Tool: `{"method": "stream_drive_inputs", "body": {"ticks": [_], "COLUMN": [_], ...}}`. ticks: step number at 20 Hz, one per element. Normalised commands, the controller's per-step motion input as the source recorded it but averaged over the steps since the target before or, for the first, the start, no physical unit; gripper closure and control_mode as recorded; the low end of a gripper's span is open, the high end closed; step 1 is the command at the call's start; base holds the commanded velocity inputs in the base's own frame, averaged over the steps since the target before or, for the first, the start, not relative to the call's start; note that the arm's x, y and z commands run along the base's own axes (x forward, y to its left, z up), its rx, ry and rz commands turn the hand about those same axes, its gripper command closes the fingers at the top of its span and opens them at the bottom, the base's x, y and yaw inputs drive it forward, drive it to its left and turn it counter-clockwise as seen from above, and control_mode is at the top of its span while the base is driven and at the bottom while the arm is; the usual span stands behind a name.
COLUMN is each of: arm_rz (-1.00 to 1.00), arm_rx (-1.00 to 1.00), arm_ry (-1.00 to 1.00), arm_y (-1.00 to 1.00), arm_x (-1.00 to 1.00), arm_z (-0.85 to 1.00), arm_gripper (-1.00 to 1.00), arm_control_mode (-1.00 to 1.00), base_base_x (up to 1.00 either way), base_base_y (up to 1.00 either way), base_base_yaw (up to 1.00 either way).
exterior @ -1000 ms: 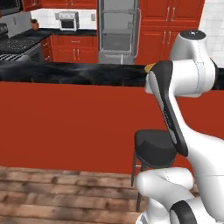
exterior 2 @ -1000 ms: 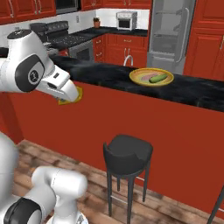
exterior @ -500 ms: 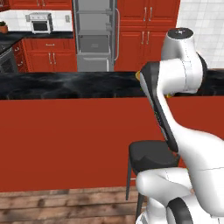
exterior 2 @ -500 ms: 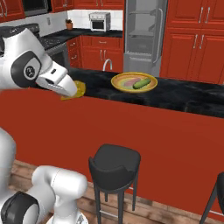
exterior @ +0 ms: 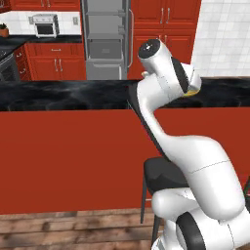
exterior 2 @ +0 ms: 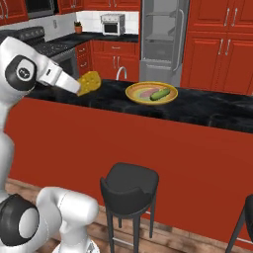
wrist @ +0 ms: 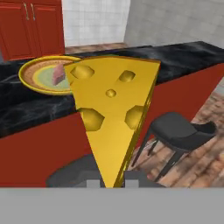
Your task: Take the cheese, steak, and cucumber from the fridge and place them on the plate on the dining counter to create an appetizer plate.
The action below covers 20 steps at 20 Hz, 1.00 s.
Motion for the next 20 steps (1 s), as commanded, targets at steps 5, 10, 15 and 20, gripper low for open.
{"method": "stream_drive_inputs", "body": {"ticks": [5,10,15,20], "arm_rz": [-0.2,-0.12,-0.05,-0.01], "arm_rx": [-0.13,-0.01,0.01,0.01], "arm_ry": [-0.09,0.0,0.0,0.0], "arm_y": [-0.13,-0.26,-0.3,-0.26], "arm_x": [0.85,0.82,0.77,0.63], "arm_z": [0.15,0.0,-0.06,-0.18], "arm_gripper": [1.0,1.0,1.0,1.0], "arm_control_mode": [-1.0,-1.0,-1.0,-1.0], "base_base_x": [0.0,0.0,0.0,0.0], "base_base_y": [0.0,0.0,0.0,0.0], "base_base_yaw": [0.0,0.0,0.0,0.0]}}
